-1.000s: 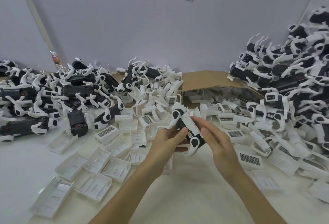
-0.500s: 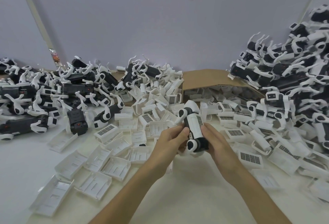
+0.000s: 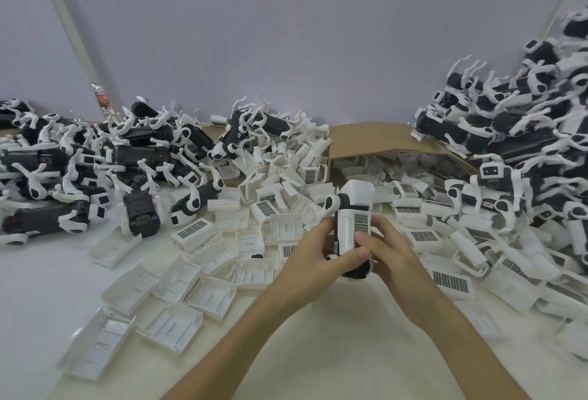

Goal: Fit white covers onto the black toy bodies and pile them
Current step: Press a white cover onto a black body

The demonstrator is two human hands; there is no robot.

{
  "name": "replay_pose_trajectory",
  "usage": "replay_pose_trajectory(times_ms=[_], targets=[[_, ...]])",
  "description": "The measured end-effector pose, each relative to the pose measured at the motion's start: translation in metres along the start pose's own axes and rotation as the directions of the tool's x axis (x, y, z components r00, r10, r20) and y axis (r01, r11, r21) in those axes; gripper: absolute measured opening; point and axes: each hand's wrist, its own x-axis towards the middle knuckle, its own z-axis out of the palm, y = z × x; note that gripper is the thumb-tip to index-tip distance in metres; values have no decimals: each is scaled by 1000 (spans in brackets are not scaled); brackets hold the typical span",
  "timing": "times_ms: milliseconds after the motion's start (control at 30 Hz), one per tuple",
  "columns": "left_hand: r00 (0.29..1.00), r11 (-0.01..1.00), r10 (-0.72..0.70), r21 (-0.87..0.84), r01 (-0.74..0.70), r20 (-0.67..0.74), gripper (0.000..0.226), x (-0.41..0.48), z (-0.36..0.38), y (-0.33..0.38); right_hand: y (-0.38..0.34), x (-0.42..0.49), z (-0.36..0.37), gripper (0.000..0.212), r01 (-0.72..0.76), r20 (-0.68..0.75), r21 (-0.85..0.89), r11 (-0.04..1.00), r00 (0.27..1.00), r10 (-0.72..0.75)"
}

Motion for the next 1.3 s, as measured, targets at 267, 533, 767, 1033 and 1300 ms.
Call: replay_pose_trajectory(times_ms=[267,533,767,1033,1300], targets=[[999,999,31,24,-32,41,58,-3,3,0,-1,0,1,54,-11,-14,-10,1000,1000,11],[999,994,48,93,-48,-2,47,-4,11,-5,-1,0,1,43,115,-50,-66,991,992,-118],[999,998,35,49,-35,1,37,-2,5,-4,2,-1,3,30,147,-50,-143,979,987,-155],[992,912,124,395,-105,-23,55,-3,11,-4,0,-2,5,32,88,-67,-127,988,993,-97],[973,865,224,470,-173,-55,46,-3,11,-5,4,-2,5,33,139,-39,-135,981,989,-146]])
